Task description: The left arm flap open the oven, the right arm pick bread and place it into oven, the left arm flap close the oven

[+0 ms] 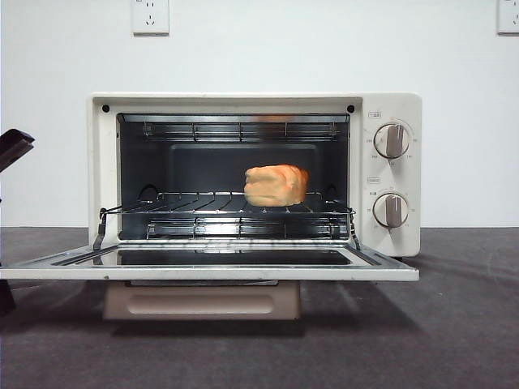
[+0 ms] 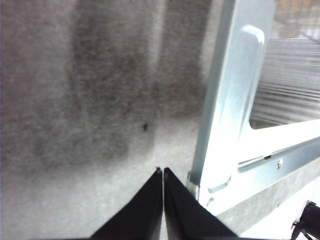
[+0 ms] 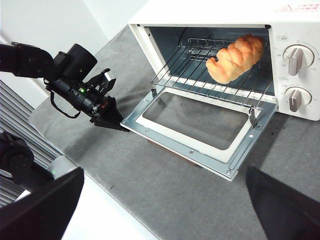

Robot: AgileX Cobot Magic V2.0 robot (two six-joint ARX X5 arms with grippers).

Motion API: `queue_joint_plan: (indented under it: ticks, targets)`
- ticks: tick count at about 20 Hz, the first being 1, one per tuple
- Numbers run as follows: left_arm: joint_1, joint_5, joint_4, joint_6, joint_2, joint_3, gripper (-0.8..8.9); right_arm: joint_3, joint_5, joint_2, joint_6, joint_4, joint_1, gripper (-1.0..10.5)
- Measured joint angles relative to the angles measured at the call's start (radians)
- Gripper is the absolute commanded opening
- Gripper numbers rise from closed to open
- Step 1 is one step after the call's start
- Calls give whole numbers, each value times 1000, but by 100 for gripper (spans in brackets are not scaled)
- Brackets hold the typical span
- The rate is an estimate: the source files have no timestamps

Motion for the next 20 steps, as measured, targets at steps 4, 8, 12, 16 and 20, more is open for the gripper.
queue_joint_plan:
  ticks: [4, 8, 12, 16, 20]
  targets:
    - [1, 20, 2, 0, -9, 0, 9, 0, 0, 0, 7, 0, 0, 502]
    - [5, 66, 10, -1, -29, 0, 9, 0, 0, 0, 24, 1, 0, 502]
    - [19, 113, 45, -12, -62, 0, 9, 0, 0, 0, 39, 1, 0, 502]
    - [27, 127, 88, -45, -105, 1, 9, 0, 0, 0, 52, 2, 0, 502]
    - [37, 138, 189, -114, -144, 1, 9, 0, 0, 0, 63, 3, 0, 502]
